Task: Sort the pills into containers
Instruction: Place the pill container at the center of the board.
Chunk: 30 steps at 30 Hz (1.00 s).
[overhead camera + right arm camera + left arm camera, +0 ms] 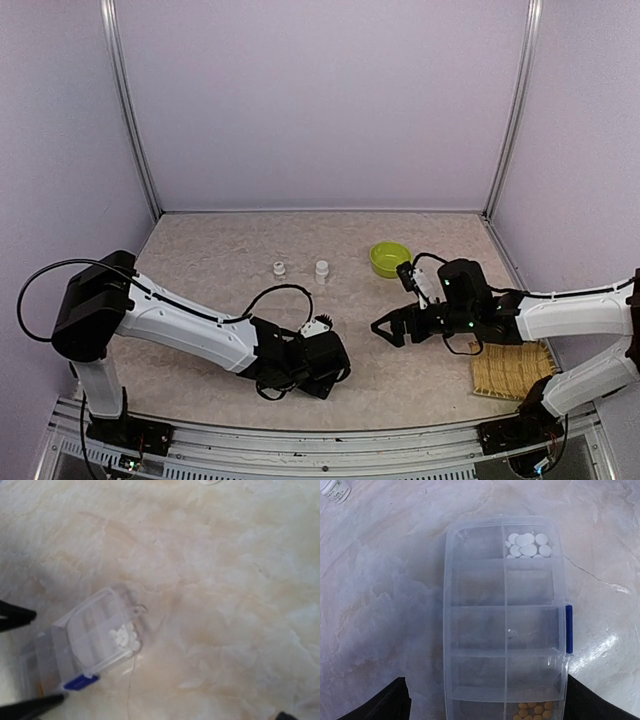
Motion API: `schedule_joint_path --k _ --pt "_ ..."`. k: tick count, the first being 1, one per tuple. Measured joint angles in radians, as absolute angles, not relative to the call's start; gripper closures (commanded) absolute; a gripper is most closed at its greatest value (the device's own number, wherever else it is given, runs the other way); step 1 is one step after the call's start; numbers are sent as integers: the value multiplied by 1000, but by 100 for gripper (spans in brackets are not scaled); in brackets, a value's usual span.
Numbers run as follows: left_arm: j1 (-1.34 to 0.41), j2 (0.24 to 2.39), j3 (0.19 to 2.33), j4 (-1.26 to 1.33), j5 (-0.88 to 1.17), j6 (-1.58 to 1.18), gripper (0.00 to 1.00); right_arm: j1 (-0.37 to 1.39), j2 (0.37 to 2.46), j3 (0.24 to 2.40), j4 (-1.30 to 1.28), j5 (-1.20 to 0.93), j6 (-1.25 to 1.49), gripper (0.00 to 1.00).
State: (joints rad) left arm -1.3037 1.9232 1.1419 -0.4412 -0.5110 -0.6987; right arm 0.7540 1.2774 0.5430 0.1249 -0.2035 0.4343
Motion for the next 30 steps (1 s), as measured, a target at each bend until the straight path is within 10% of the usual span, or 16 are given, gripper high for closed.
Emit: schedule_joint_path --k 12,30 --pt "-1241 1838 1032 -444 -536 -702 3 753 1317 543 162 -222 434 0" --pt "-1109 1748 878 -177 -375 -546 36 813 1532 577 265 -267 370 0"
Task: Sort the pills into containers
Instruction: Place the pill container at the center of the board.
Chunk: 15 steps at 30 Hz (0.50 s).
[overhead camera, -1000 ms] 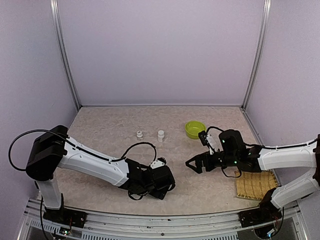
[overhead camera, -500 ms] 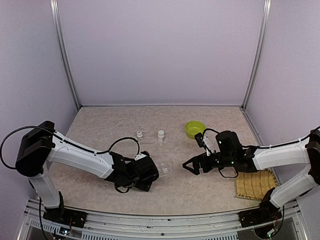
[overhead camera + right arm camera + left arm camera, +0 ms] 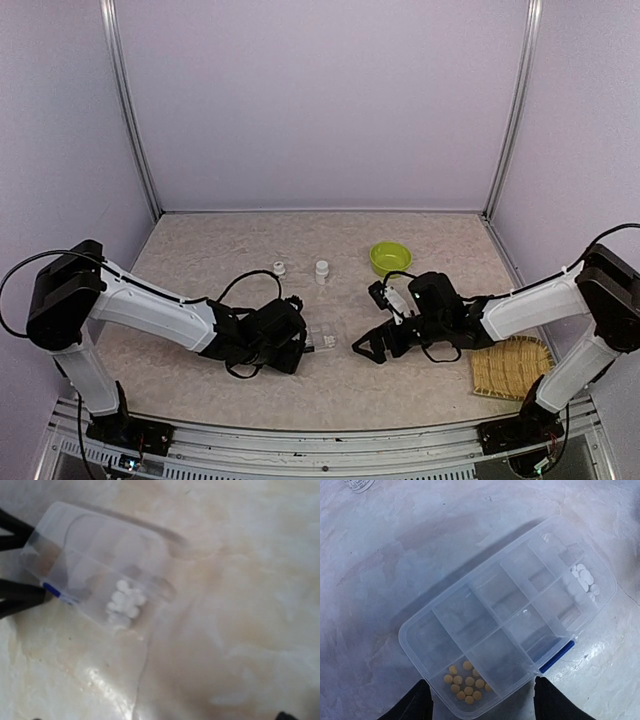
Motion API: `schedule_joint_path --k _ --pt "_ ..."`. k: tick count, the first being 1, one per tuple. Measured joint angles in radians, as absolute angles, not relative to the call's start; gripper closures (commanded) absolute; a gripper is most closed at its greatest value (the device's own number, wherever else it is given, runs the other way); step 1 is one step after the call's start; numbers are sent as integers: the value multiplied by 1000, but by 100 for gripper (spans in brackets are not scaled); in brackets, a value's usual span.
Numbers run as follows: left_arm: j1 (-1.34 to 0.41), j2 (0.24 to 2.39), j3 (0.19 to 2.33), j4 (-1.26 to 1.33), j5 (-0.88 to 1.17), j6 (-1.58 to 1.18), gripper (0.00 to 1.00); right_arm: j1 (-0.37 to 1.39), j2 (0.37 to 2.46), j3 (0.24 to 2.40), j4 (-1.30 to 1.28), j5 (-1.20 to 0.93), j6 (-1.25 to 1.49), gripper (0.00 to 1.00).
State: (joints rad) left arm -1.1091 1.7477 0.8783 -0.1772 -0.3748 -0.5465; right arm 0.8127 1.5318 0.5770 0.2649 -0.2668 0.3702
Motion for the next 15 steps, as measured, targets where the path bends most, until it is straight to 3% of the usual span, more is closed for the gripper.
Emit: schedule_joint_path --k 4,15 --pt "-1089 1754 878 -144 -360 -527 47 832 1562 598 265 -246 361 0" --pt "-1041 1813 908 -75 -346 -451 47 837 1563 600 249 -181 360 0"
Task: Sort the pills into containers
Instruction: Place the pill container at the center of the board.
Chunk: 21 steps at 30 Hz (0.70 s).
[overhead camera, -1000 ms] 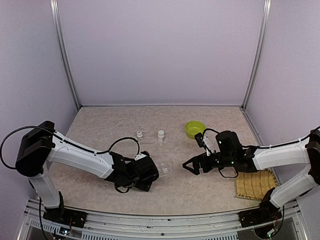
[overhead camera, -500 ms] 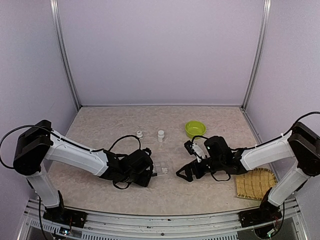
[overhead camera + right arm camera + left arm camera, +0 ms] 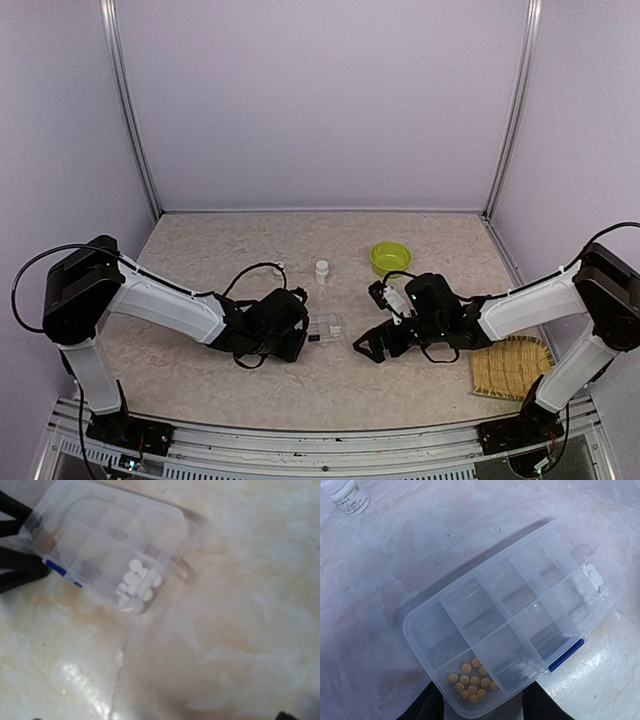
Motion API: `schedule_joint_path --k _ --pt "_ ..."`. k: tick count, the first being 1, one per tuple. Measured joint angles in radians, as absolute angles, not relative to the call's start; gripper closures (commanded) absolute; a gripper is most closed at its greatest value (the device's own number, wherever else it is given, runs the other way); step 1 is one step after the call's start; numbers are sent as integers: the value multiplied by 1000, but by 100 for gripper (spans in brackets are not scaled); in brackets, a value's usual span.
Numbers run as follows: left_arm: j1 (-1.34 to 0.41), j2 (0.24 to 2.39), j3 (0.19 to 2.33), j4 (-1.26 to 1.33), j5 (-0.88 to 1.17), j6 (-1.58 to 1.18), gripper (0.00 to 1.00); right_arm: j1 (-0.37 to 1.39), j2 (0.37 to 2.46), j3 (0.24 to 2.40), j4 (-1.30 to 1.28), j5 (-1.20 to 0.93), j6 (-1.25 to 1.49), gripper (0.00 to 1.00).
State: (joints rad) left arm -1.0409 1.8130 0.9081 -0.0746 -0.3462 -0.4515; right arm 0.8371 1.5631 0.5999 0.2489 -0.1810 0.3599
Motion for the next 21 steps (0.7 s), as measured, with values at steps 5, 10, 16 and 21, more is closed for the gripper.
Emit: schedule_joint_path --k 5,10,16,21 --pt "-1033 1869 966 -57 -348 -419 46 837 1555 599 234 -159 361 0" --pt "-995 1896 999 -45 -347 -395 46 837 1537 597 233 -147 364 0" --pt "-972 1924 1041 -38 -344 -361 46 837 1517 586 229 -126 371 0" --pt "-972 1949 1080 -29 -320 -350 47 837 1507 582 229 -116 375 0"
